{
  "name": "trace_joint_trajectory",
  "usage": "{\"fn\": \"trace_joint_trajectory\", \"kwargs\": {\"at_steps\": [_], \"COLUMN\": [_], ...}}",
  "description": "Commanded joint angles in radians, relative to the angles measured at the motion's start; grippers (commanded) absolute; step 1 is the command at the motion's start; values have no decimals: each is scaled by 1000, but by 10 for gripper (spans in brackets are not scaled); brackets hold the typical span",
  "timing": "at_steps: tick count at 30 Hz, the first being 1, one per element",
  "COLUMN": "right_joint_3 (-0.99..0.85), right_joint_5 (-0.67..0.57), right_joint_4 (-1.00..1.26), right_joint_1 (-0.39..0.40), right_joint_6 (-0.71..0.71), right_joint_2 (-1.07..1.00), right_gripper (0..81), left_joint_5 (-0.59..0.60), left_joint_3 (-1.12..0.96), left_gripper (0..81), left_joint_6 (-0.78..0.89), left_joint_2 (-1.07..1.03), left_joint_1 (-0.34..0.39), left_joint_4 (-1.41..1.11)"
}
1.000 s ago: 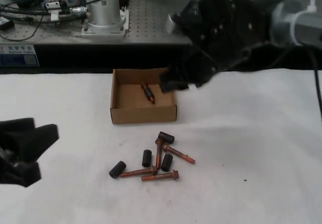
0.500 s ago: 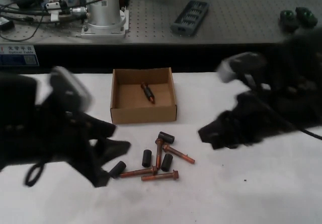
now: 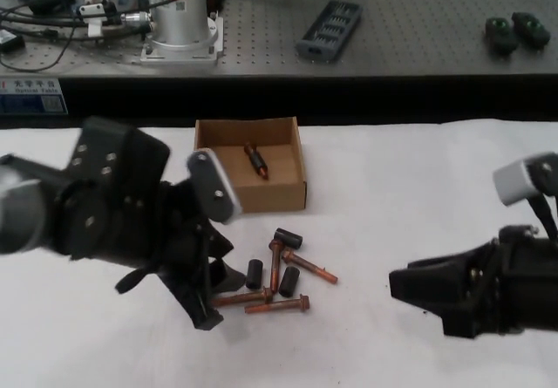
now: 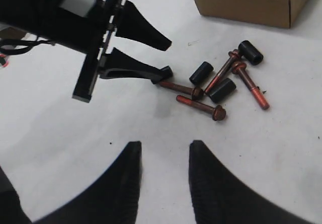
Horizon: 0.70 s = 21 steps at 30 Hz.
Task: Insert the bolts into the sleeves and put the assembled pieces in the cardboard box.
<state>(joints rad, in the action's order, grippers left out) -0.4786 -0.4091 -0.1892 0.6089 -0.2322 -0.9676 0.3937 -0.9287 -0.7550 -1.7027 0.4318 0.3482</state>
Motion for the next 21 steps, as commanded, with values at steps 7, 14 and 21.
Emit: {"fn": "trace_joint_trajectory", "kwargs": {"at_steps": [7, 14, 21], "right_joint_3": [79, 81, 81], "right_joint_5": [-33, 10, 19], "right_joint_4": [11, 24, 24], "right_joint_1": [79, 117, 131], "right_joint_6": [-45, -58, -83], "right_joint_2": [42, 42, 42], "right_gripper": [253, 253, 253], "left_joint_5": [-76, -106, -120], "left_joint_3": [-108, -139, -141], "left_gripper": [348, 348, 348], "left_joint_6": [-142, -195, -217], "left_joint_2": [-103, -154, -193], "left_joint_1": [41, 48, 61], "left_joint_4": [137, 175, 191]}}
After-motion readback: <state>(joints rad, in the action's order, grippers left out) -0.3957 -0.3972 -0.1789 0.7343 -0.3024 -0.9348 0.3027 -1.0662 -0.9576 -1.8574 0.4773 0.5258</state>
